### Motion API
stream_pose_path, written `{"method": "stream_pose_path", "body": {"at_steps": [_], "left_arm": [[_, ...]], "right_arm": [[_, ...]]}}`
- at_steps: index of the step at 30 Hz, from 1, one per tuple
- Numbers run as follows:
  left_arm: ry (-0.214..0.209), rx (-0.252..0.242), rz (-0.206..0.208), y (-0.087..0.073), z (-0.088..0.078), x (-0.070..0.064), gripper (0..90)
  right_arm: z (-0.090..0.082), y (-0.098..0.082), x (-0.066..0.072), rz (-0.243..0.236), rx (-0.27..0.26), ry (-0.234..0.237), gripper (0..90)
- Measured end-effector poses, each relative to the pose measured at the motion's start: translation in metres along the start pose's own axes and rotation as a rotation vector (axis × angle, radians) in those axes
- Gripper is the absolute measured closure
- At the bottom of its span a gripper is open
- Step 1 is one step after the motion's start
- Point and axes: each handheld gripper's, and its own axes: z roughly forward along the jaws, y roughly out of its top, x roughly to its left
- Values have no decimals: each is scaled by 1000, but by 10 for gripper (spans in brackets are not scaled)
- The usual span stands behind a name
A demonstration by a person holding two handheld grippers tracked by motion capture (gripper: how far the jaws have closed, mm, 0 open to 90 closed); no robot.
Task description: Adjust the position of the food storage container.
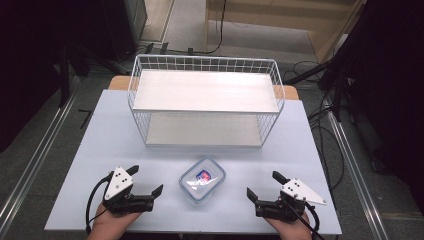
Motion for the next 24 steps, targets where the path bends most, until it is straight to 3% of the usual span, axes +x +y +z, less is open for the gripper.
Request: {"method": "stream_pose_path", "body": {"at_steps": [16, 18, 21, 22, 23, 24], "left_arm": [[-16, 3, -27, 0, 1, 1, 39], [-36, 7, -50, -1, 1, 0, 48], [-52, -7, -64, -2, 1, -2, 193], [-64, -11, -61, -3, 0, -3, 193], [-112, -9, -53, -5, 2, -6, 406], [-129, 1, -51, -6, 4, -8, 517]], "right_arm": [[5, 0, 1, 10, 8, 23, 0], [5, 0, 1, 11, 7, 23, 1], [5, 0, 1, 12, 6, 25, 3], [5, 0, 1, 12, 6, 25, 3], [5, 0, 1, 13, 9, 25, 6], [5, 0, 0, 13, 11, 24, 7]]}}
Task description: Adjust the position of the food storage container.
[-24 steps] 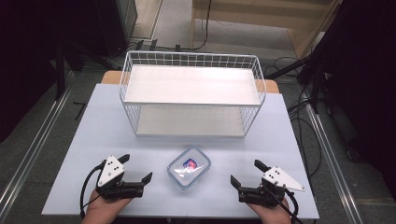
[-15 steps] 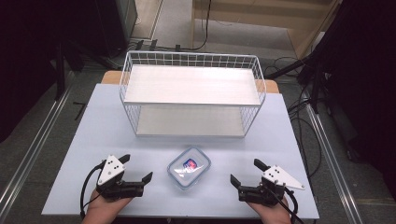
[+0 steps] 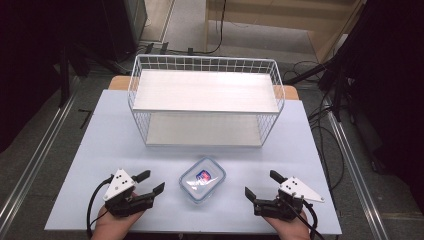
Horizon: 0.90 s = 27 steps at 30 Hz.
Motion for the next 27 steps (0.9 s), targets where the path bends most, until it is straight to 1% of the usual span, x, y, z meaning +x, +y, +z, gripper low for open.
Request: {"method": "stream_pose_path", "body": {"at_steps": [2, 3, 4, 5, 6, 7, 8, 9, 10, 11, 13, 15, 16, 17, 18, 19, 20, 21, 22, 24, 25, 26, 27], "left_arm": [[1, 33, 18, -3, 7, -6, 690], [5, 41, 10, -4, 10, -8, 754], [5, 41, 10, -4, 10, -8, 812], [16, 53, -10, -5, 14, -10, 812], [47, 74, -29, -6, 22, -11, 900], [47, 74, -29, -6, 22, -11, 900], [60, 88, -53, -6, 31, -10, 900], [60, 88, -53, -6, 31, -10, 900], [70, 102, -53, -5, 35, -11, 900], [67, 112, -54, -4, 41, -12, 900], [61, 121, -57, -4, 48, -15, 900], [51, 122, -53, -3, 55, -19, 900], [55, 125, -48, -3, 60, -21, 900], [48, 119, -53, -2, 64, -22, 900], [48, 119, -53, -2, 64, -22, 900], [34, 120, -51, -1, 67, -23, 900], [13, 126, -18, 1, 72, -32, 900], [13, 126, -18, 1, 72, -32, 900], [-35, 137, 8, 2, 76, -47, 900], [-85, 147, 46, 1, 79, -64, 900], [-85, 147, 46, 1, 79, -64, 900], [-102, 147, 58, 1, 81, -72, 900], [-108, 151, 71, 1, 82, -77, 900]], "right_arm": [[0, 0, 0, 2, 1, 2, 11], [0, 0, 0, 2, 2, 3, 12], [0, 0, 0, 2, 2, 3, 12], [1, 0, 0, 1, 1, 3, 13], [1, 0, 0, 4, 3, 3, 14], [1, 0, 0, 4, 3, 3, 14], [1, 0, 0, 5, 2, 4, 15], [1, 0, 0, 5, 2, 4, 15], [1, 0, 0, 5, 2, 3, 18], [1, 1, 0, 4, 0, 2, 22], [1, 0, -1, 6, -1, 3, 25], [1, 0, -1, 12, 3, 3, 27], [1, 0, -1, 11, 3, 2, 29], [1, 0, -1, 10, 3, 2, 31], [1, 0, -1, 10, 3, 2, 33], [1, 0, -1, 10, 3, 2, 33], [1, 0, -1, 15, 2, 1, 38], [1, 0, -1, 15, 2, 1, 38], [0, -1, -2, 18, 2, -4, 45], [0, -1, -4, 16, 2, -4, 55], [0, -1, -4, 16, 2, -4, 55], [0, -2, -5, 20, 5, -6, 71], [0, -2, -5, 20, 5, -6, 71]]}}
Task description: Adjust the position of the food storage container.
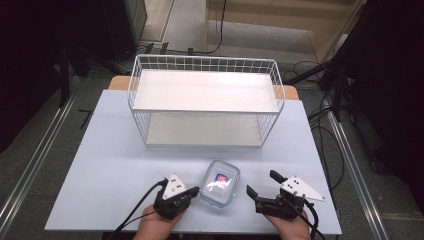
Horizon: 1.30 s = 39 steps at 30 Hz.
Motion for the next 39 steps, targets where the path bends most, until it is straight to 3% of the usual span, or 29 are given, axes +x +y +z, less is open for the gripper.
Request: {"method": "stream_pose_path", "body": {"at_steps": [2, 4, 6, 7, 8, 10, 15, 16, 18, 20, 22, 23, 24, 26, 29, 32, 33, 34, 37, 39], "left_arm": [[-4, -9, -2, 1, 0, -2, 900], [18, -22, -8, 1, -5, 2, 900], [60, -48, -32, 3, -21, 15, 899], [60, -48, -32, 3, -21, 15, 900], [81, -54, -45, 5, -32, 25, 899], [107, -55, -44, 4, -44, 33, 897], [139, -82, -82, -9, -63, 50, 888], [139, -82, -82, -9, -63, 50, 887], [141, -76, -96, -12, -64, 56, 884], [145, -90, -105, -11, -65, 60, 880], [149, -94, -106, -11, -68, 62, 872], [149, -94, -106, -11, -68, 62, 872], [154, -97, -107, -11, -68, 64, 872], [165, -93, -112, -13, -68, 66, 872], [186, -89, -128, -16, -70, 71, 875], [196, -93, -139, -17, -72, 73, 879], [206, -94, -142, -18, -73, 75, 883], [210, -96, -145, -18, -74, 75, 884], [224, -104, -151, -19, -77, 76, 891], [234, -114, -146, -19, -80, 77, 898]], "right_arm": [[0, -1, -1, 13, 2, 3, 102], [-2, -2, -1, 8, 1, 6, 249], [-1, -4, -1, 12, 10, 14, 334], [0, -5, 0, 11, 18, 14, 361], [1, -6, 0, 8, 28, 18, 407], [5, -7, 0, 6, 50, 25, 504], [18, -15, 10, -15, 157, 44, 887], [18, -15, 10, -15, 157, 44, 887], [24, -20, 17, -42, 206, 56, 900], [28, -23, 25, -48, 229, 85, 900], [35, -21, 42, -76, 231, 138, 900], [35, -21, 42, -76, 231, 138, 900], [46, -20, 61, -110, 240, 188, 900], [60, -19, 81, -145, 248, 244, 900], [67, -16, 94, -168, 248, 281, 900], [62, -12, 84, -140, 221, 260, 900], [60, -8, 65, -91, 194, 197, 900], [62, -5, 55, -76, 180, 165, 900], [75, 4, 34, -64, 158, 79, 900], [88, 8, 25, -65, 151, 54, 900]]}}
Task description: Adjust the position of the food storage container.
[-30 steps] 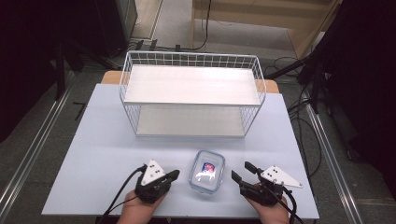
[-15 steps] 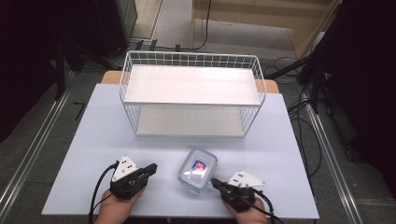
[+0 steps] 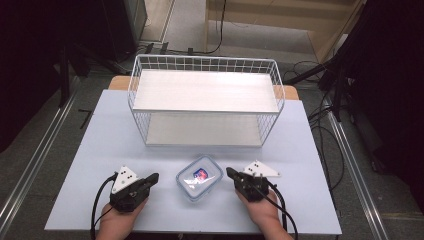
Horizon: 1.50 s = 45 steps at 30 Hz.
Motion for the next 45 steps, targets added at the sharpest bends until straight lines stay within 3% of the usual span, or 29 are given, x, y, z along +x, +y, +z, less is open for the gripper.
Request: {"method": "stream_pose_path", "body": {"at_steps": [3, 5, 6, 8, 9, 10, 11, 12, 14, 16, 17, 21, 24, 29, 33, 37, 42, 45], "left_arm": [[16, -5, -4, -1, -2, 3, 900], [25, 1, -8, -2, -3, 6, 900], [35, 12, -11, -5, -1, 8, 900], [36, 25, -7, -7, 0, 9, 900], [38, 34, -4, -8, 1, 9, 900], [46, 43, 1, -9, 1, 9, 900], [56, 56, 5, -12, 1, 10, 900], [55, 63, -6, -13, 1, 11, 900], [58, 69, -20, -15, 1, 12, 900], [72, 80, -28, -19, -1, 10, 900], [67, 84, -29, -21, -3, 7, 900], [44, 89, 13, -20, 2, -9, 900], [40, 80, -2, -17, 7, -12, 900], [2, 75, -8, -5, 26, -18, 900], [-52, 78, 31, 7, 55, -33, 900], [-63, 93, 60, 9, 68, -42, 900], [-51, 79, 51, 9, 58, -35, 900], [-35, 53, 55, 8, 48, -31, 851]], "right_arm": [[9, 3, -4, -7, 5, -5, 900], [14, 4, -1, -22, 10, 16, 900], [11, 3, 9, -39, 14, 47, 900], [8, 2, 14, -47, 14, 63, 900], [2, -2, 28, -56, 18, 112, 900], [2, -2, 28, -56, 18, 112, 900], [-3, -7, 46, -87, 36, 167, 900], [-5, -10, 53, -102, 48, 191, 900], [-11, -13, 58, -110, 52, 191, 900], [-15, -14, 57, -101, 47, 181, 900], [-27, -16, 49, -85, 33, 153, 900], [-45, -22, 32, -59, 20, 89, 900], [-50, -24, 20, -14, 8, 62, 900], [-55, -26, 10, 14, -5, 33, 900], [-63, -32, 3, 39, -12, 9, 900], [-71, -36, -2, 64, -15, -12, 900], [-74, -39, -6, 78, -18, -11, 900], [-71, -37, -8, 82, -26, -10, 889]]}}
